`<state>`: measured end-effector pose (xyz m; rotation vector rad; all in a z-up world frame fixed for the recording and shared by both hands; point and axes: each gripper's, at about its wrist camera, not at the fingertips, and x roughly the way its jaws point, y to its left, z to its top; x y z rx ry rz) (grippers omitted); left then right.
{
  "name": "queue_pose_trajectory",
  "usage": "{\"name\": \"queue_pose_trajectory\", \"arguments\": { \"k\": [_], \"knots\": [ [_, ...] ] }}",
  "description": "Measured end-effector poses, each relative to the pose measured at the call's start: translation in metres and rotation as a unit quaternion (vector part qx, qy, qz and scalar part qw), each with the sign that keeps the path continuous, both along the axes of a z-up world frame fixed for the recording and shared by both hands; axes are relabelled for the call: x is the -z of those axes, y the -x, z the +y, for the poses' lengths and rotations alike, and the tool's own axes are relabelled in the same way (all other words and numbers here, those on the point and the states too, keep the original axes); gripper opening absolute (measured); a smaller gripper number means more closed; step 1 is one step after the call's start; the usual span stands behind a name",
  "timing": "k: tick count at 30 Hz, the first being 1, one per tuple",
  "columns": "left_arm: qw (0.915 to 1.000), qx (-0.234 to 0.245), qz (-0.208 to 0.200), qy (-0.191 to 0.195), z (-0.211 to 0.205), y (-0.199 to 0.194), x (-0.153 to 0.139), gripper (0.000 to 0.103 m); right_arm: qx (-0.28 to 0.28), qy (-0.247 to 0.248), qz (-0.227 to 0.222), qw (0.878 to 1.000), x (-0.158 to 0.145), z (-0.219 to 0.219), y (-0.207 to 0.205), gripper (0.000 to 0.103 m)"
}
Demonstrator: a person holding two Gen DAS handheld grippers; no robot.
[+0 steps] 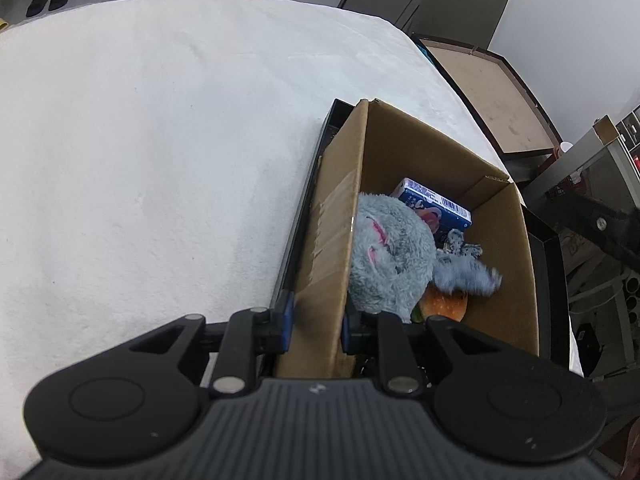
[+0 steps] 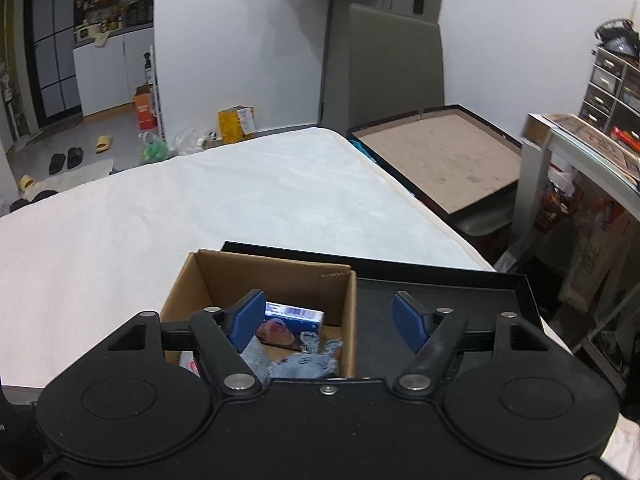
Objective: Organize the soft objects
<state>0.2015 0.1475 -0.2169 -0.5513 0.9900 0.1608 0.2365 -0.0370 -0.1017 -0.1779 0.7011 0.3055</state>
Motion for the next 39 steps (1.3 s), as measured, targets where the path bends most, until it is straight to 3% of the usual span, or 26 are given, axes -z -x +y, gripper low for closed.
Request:
{"name": "queue_pose_trajectory", "arguments": {
  "k": [5, 15, 22, 25, 29, 34, 39],
  "knots": [
    [1.0000, -0.003, -0.001, 0.005, 0.000, 0.001, -0.002, 0.023, 0.012, -0.004, 0.004, 1.000, 0.002, -0.015, 0.005, 0.074],
    [0.9997, 0.003, 0.005, -0.022, -0.012, 0.001, -0.016, 0.027, 0.039, -0.035, 0.018, 0.998, -0.007, -0.054, 0.019, 0.085],
    [0.9978, 0.043, 0.000, -0.050, -0.035, 0.007, -0.039, 0.055, 0.054, -0.063, 0.027, 0.996, -0.019, -0.080, 0.029, 0.095],
    [0.9970, 0.048, 0.000, -0.061, -0.045, 0.011, -0.051, 0.058, 0.054, -0.073, 0.028, 0.995, -0.023, -0.089, 0.035, 0.100],
    [0.9967, 0.057, -0.006, -0.058, -0.053, 0.023, -0.071, 0.071, 0.060, -0.089, 0.031, 0.994, -0.029, -0.104, 0.042, 0.103],
    [0.9942, 0.067, -0.023, -0.081, -0.067, 0.036, -0.102, 0.084, 0.078, -0.118, 0.035, 0.989, -0.039, -0.127, 0.051, 0.103],
    [0.9919, 0.082, -0.028, -0.093, -0.081, 0.049, -0.128, 0.088, 0.093, -0.142, 0.035, 0.985, -0.049, -0.148, 0.060, 0.103]
  ]
}}
